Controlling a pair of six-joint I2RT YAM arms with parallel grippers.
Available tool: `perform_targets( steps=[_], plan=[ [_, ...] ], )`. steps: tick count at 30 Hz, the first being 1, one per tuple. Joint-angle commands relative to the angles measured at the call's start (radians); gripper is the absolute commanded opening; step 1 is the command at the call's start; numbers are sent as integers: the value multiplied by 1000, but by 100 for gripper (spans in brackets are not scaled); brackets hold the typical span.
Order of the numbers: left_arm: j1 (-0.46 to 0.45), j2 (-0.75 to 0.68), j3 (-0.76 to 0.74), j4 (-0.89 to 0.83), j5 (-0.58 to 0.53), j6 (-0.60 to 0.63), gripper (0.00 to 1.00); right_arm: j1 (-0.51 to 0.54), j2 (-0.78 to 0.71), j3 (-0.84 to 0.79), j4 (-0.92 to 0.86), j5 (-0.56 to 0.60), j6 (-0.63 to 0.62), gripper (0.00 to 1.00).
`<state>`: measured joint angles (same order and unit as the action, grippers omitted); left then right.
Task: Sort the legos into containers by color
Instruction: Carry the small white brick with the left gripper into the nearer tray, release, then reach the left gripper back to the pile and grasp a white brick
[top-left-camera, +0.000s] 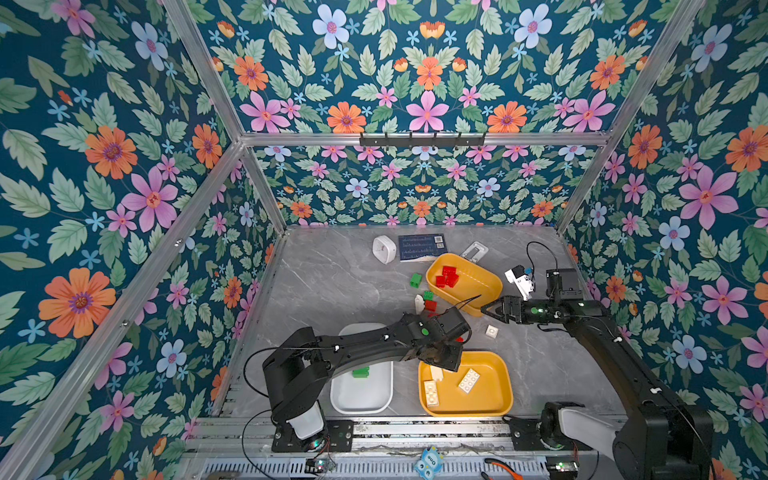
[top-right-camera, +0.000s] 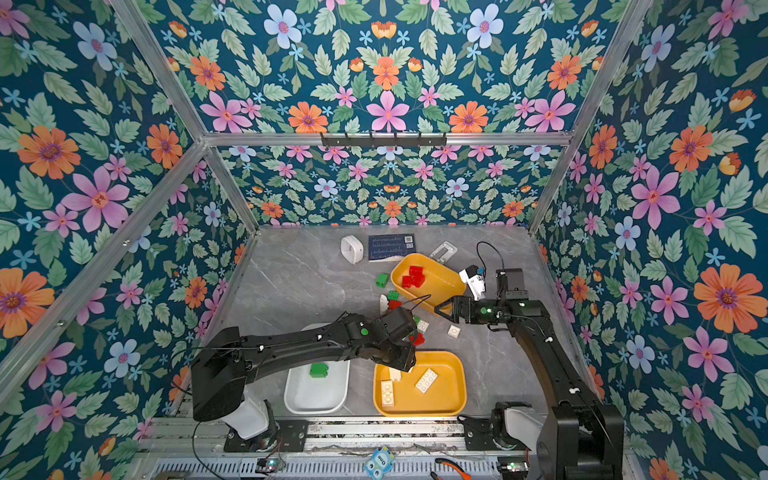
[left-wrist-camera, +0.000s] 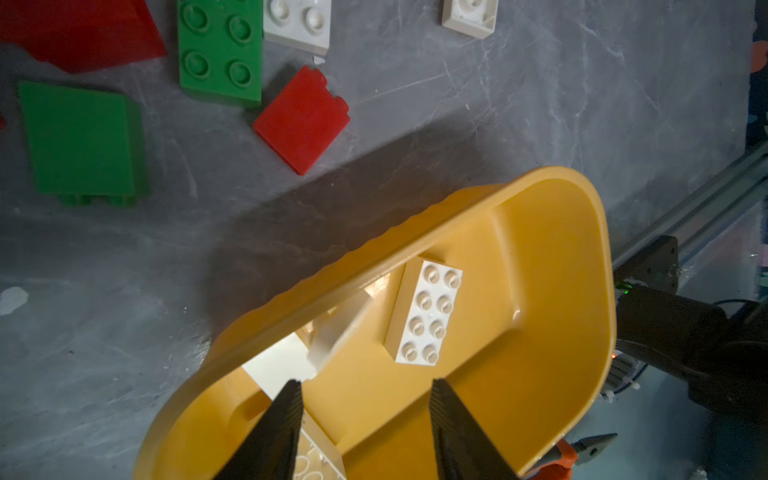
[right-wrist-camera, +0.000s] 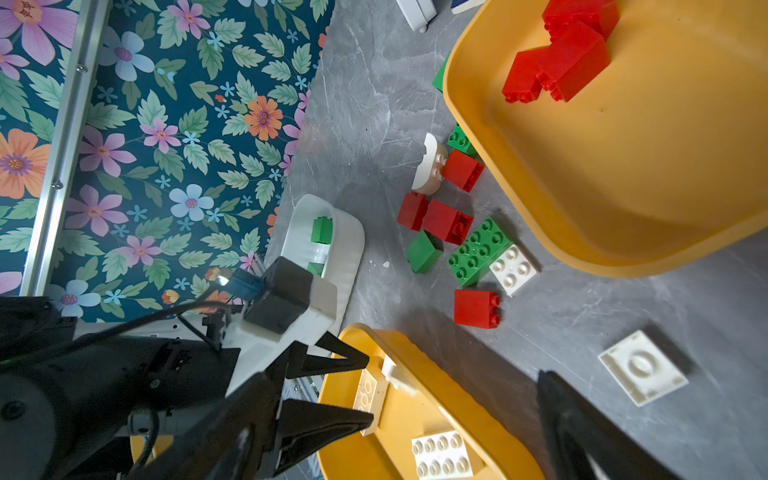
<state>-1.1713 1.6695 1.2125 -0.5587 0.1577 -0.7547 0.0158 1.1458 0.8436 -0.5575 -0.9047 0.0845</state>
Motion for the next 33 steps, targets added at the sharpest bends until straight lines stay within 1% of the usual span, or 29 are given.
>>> perform_targets(
  steps=[1,4,6,8,11,14,18,24,28,33],
  plan=[
    [7,-1,35,-36,-20,36,59,0,-7,-2,-5,4,-11,99],
    [30,-4,70,-75,-31,65,63,0,-8,0,-1,7,-6,99],
    [66,-5,95,-112,-52,90,65,1,-7,4,1,10,-6,99],
    [119,-5,118,-140,-72,111,67,0,-2,8,4,11,-5,99],
    [207,6,154,-160,-91,140,67,1,7,15,10,9,3,99],
    [274,44,210,-180,-141,182,68,1,13,18,21,8,13,99],
    [347,108,262,-183,-181,186,68,0,14,22,26,8,18,99],
    [394,218,308,-115,-178,150,68,1,14,15,32,9,23,99],
    [400,299,346,-116,-204,166,66,0,11,7,35,9,23,99],
    [411,353,357,-107,-217,187,62,0,4,-8,36,13,20,99]
  ],
)
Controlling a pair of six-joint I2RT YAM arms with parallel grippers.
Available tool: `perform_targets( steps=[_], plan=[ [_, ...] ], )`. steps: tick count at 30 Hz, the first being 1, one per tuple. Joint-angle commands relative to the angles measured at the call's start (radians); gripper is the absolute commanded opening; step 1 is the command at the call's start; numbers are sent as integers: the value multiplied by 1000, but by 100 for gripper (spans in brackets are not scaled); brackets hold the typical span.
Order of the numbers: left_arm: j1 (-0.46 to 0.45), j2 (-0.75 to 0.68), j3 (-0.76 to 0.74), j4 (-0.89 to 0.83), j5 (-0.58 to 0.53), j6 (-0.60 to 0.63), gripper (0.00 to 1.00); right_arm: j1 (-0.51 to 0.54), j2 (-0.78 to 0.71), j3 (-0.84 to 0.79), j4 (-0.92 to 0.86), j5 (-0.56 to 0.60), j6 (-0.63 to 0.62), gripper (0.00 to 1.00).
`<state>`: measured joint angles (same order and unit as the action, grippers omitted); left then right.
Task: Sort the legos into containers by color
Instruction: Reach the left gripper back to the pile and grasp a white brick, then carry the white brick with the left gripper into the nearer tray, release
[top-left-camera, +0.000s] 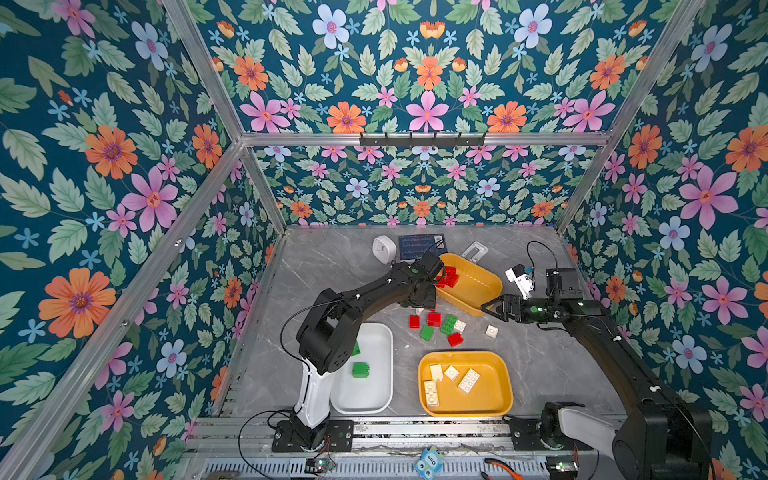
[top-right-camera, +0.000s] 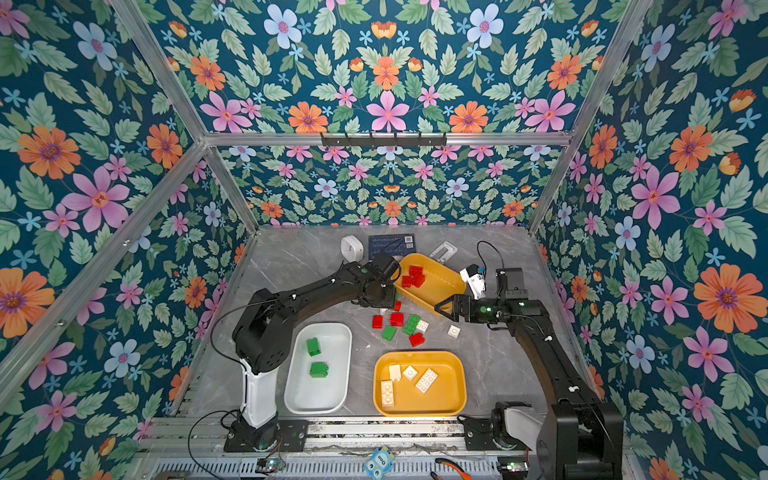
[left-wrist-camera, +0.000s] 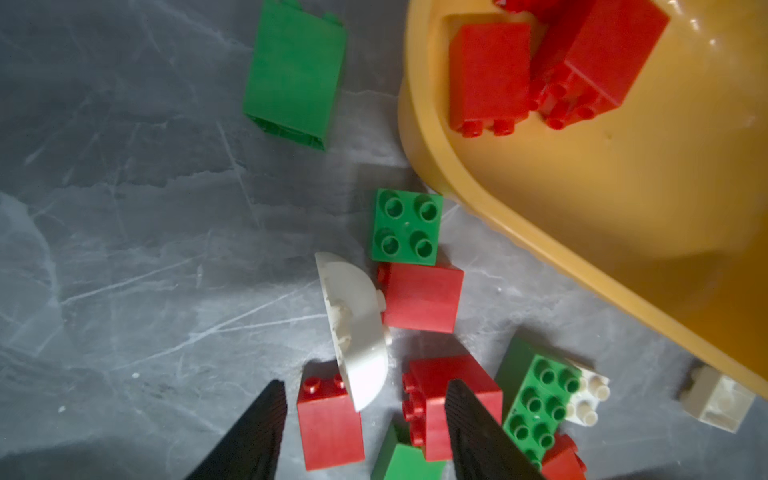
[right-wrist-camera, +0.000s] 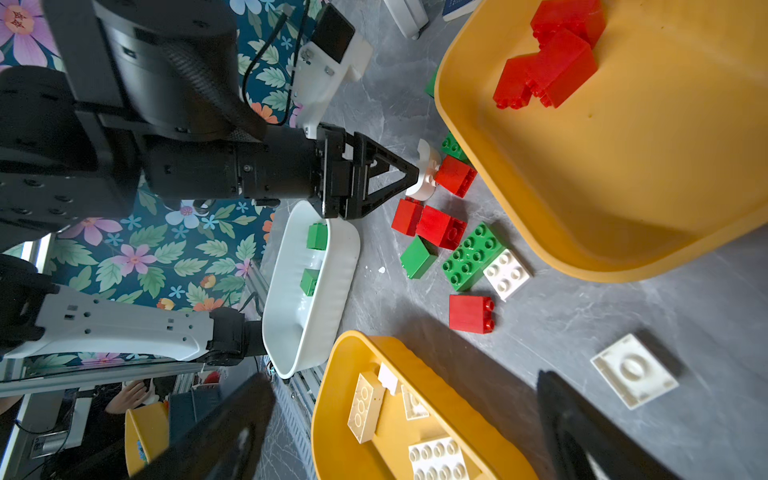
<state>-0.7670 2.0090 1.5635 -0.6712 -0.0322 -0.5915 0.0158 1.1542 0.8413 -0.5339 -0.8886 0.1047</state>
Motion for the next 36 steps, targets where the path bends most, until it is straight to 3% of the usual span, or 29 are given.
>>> perform_targets(
  steps=[1,16,25,34,36],
  plan=[
    [11,25,9,8,-34,28,61,0,-4,-9,14,-3,0,99],
    [34,85,3,19,-47,73,51,0,3,-20,21,-1,0,99],
    [43,112,21,9,-71,130,52,-1,16,-12,25,-6,1,99],
    [53,111,19,11,-64,137,26,0,19,-10,25,-7,2,99],
    [58,95,26,1,-64,137,26,0,21,-6,23,-5,0,99]
  ],
)
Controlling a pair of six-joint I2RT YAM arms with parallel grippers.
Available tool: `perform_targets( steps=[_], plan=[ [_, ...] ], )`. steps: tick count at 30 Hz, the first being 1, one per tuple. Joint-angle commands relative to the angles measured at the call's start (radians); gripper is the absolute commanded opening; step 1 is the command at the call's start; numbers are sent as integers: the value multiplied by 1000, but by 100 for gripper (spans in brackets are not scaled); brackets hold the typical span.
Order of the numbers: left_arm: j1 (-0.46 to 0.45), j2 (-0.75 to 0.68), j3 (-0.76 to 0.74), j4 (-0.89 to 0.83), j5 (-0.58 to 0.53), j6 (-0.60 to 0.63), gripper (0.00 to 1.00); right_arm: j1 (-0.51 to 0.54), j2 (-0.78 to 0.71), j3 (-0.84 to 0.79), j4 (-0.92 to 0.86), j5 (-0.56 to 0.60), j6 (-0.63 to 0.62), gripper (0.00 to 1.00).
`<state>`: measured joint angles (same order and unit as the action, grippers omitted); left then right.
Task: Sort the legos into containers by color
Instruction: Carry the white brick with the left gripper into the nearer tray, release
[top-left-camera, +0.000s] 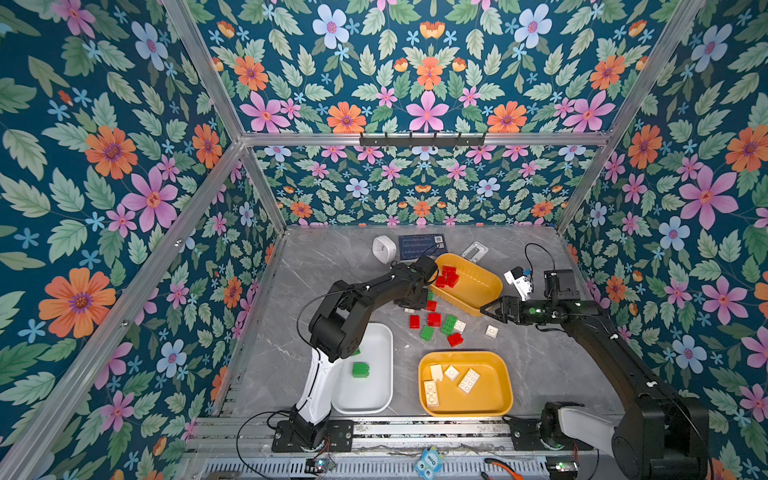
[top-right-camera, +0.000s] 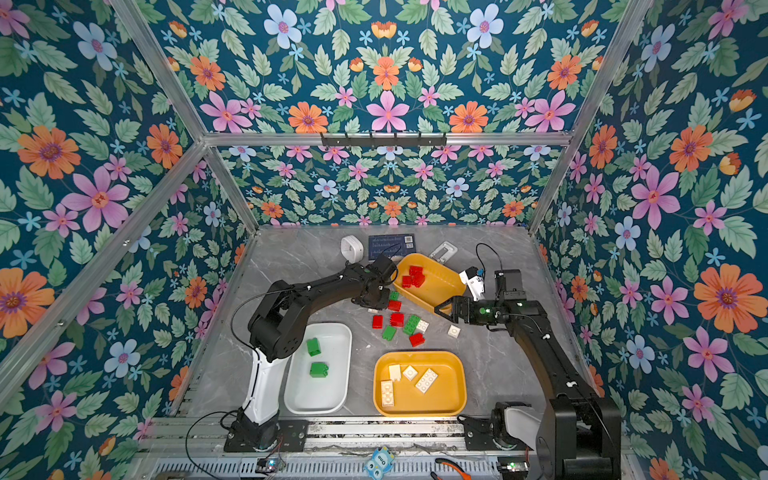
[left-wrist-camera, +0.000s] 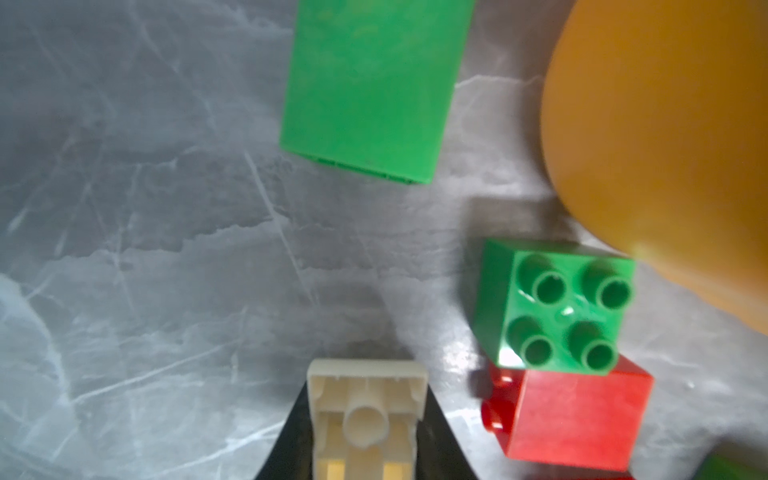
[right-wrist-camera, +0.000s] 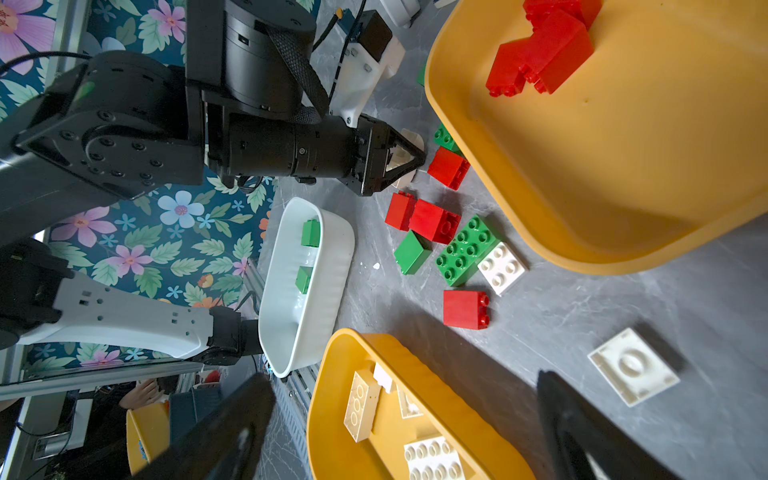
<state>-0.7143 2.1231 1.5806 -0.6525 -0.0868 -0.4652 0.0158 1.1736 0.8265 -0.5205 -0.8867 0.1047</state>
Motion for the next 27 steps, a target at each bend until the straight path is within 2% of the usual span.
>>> perform_targets(
  steps=[1,4,7,12,21,27],
  plan=[
    [5,-28,10,-24,-10,11,26,0,2,11,10,-7,0,99],
    [4,-64,27,-54,2,10,27,0,11,19,11,-7,-2,99],
    [-4,-125,9,-64,62,-6,27,0,17,28,13,-7,-1,99],
    [-71,-256,-49,-67,122,-39,28,0,23,35,13,-9,-3,99],
    [-316,-429,-206,-67,148,-189,30,-1,31,28,21,-9,-4,99],
    [-438,-482,-338,28,180,-311,32,0,43,28,21,-13,-8,99]
  ],
)
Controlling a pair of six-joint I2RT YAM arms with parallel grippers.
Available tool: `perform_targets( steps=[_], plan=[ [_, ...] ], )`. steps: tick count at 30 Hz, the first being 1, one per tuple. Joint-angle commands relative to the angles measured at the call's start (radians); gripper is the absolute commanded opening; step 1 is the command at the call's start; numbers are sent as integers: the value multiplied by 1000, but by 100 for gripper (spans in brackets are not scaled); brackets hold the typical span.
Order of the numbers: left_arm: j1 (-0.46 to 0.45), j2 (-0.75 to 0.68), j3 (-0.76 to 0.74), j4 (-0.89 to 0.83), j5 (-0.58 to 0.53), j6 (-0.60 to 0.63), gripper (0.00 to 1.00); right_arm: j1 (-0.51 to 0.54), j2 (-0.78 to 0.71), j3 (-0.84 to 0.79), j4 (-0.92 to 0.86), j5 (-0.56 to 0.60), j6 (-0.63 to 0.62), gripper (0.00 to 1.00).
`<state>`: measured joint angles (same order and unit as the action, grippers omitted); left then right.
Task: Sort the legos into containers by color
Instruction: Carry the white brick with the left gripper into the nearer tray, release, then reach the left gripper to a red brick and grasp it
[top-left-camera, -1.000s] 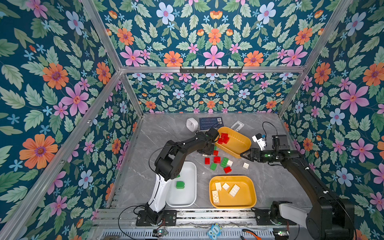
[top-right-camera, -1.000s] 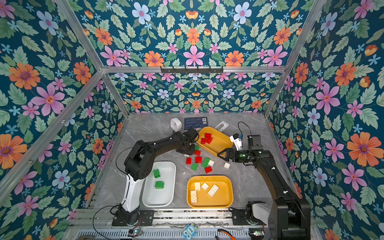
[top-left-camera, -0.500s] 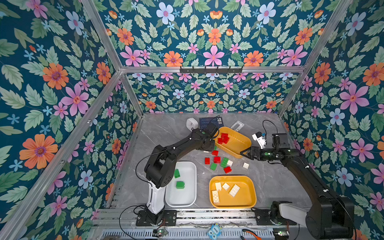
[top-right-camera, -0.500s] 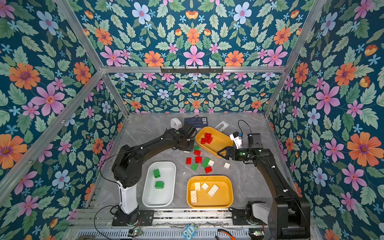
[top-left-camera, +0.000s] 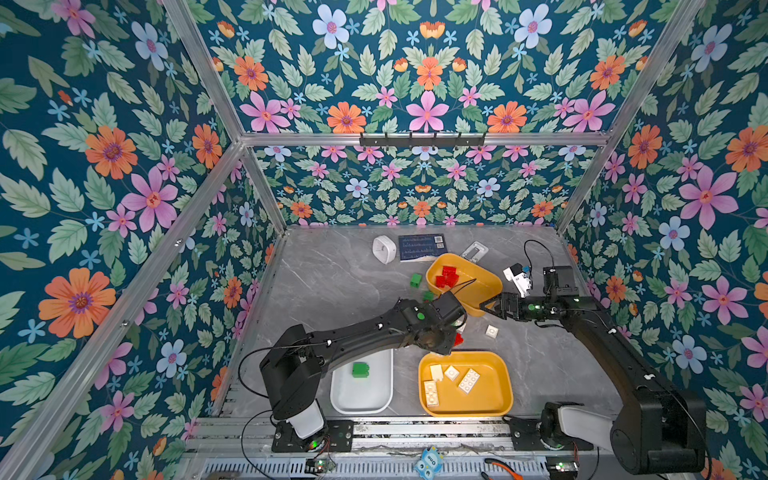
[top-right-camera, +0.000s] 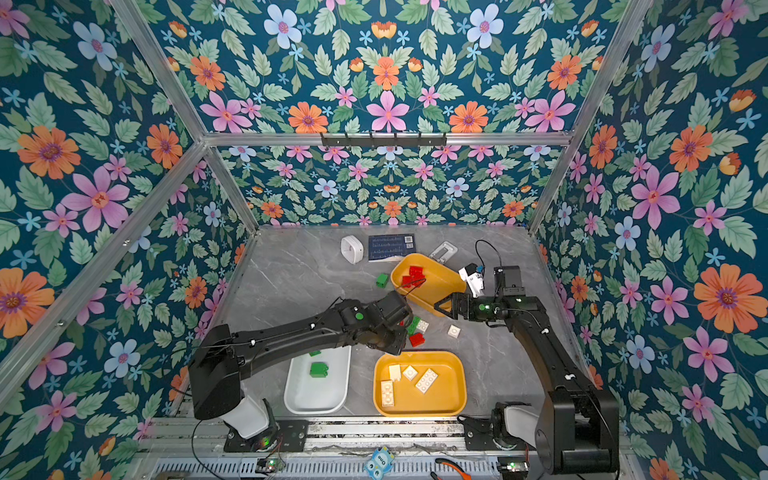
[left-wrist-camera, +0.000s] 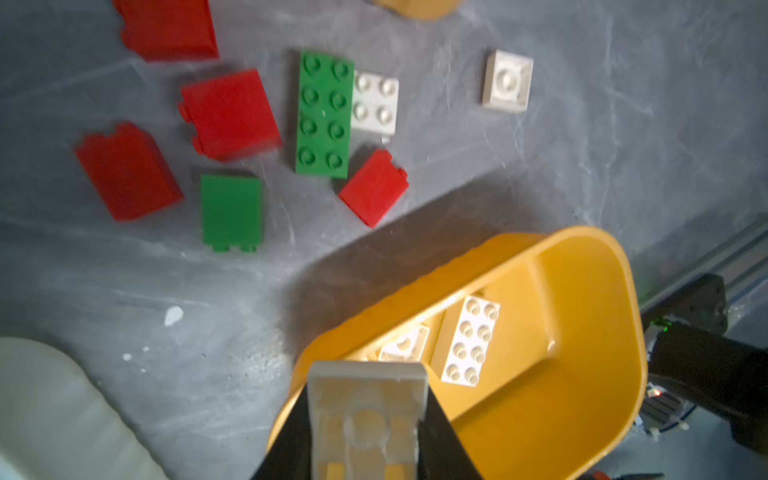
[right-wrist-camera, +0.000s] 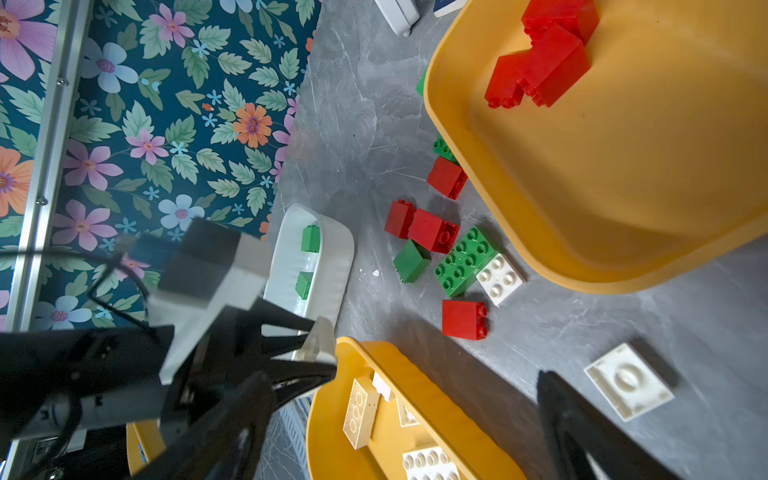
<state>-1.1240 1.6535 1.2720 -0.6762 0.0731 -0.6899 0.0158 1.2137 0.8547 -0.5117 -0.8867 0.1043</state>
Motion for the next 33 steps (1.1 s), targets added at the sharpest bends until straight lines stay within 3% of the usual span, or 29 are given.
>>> perform_targets(
  steps=[1,7,12,15,19,26,33],
  plan=[
    [-45,-17,-54,75,34,-104,33,1,6,2,9,-14,-10,99],
    [-109,-14,-130,139,56,-143,37,0,14,13,-18,-17,-32,99],
    [-109,-15,-103,102,33,-114,61,0,10,18,-34,-16,-42,99],
    [-94,-16,-48,38,8,-69,68,0,2,16,-34,-14,-38,99],
    [-21,-27,24,-46,-31,-12,72,0,2,15,-21,-12,-29,99],
    [197,6,96,-89,-129,3,72,0,10,23,1,-18,-5,99],
    [272,124,94,-37,-163,20,70,0,14,20,7,-24,2,99]
  ],
)
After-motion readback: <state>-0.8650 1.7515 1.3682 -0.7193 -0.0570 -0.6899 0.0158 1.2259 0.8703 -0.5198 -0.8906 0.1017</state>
